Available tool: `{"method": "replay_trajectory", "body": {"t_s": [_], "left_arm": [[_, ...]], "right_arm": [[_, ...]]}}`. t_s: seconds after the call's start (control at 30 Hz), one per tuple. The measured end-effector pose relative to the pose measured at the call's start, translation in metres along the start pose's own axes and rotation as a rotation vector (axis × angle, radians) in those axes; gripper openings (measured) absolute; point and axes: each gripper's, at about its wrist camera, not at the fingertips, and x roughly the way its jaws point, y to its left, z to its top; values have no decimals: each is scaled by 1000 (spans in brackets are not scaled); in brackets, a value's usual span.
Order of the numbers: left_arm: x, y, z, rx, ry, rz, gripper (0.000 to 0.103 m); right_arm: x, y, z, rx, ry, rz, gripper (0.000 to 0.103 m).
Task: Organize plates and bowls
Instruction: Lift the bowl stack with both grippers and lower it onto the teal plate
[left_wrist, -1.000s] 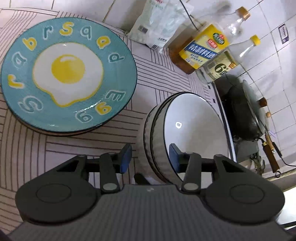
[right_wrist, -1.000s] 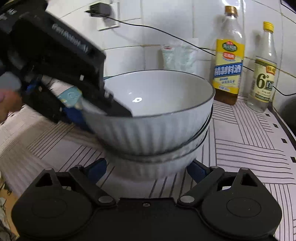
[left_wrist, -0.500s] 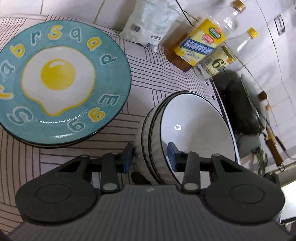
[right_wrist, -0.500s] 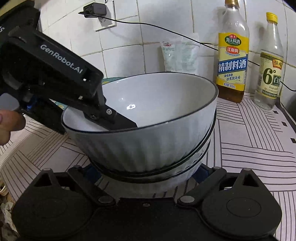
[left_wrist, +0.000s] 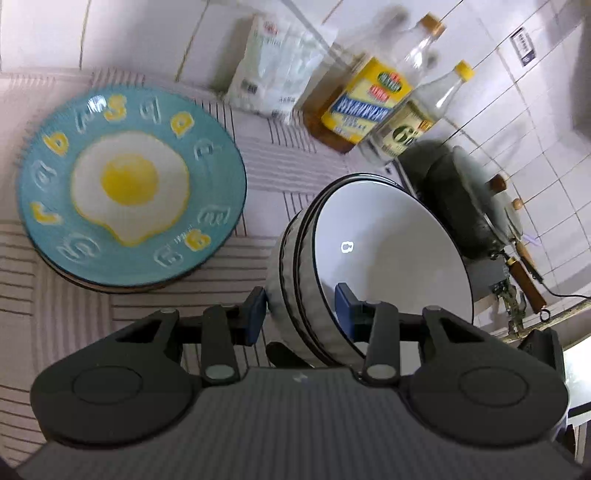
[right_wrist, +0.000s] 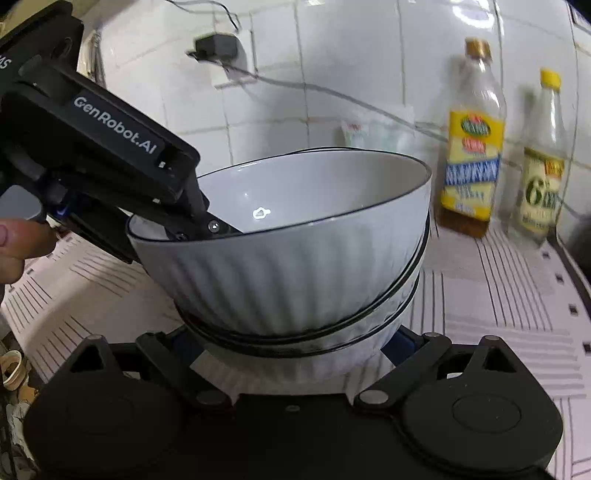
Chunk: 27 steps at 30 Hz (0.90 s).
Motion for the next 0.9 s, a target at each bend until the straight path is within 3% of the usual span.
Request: {"method": "replay_trajectory", "body": {"t_s": [0.23,0.43,0.7,0.9], "left_arm": [[-53,6,23,17,-47,41,39],[-78,27,39,9,-82,92,40],[-85,55,56,0,-102,155,43],[-68,81,76,-43,-118,170,44]], "right_arm": [[-5,28,35,-37,-72,54,98],[17,47,60,-60,-100,111,98],[51,65,78,-77,-100,174,98],[91,64,83,-93,-85,192,98]]}}
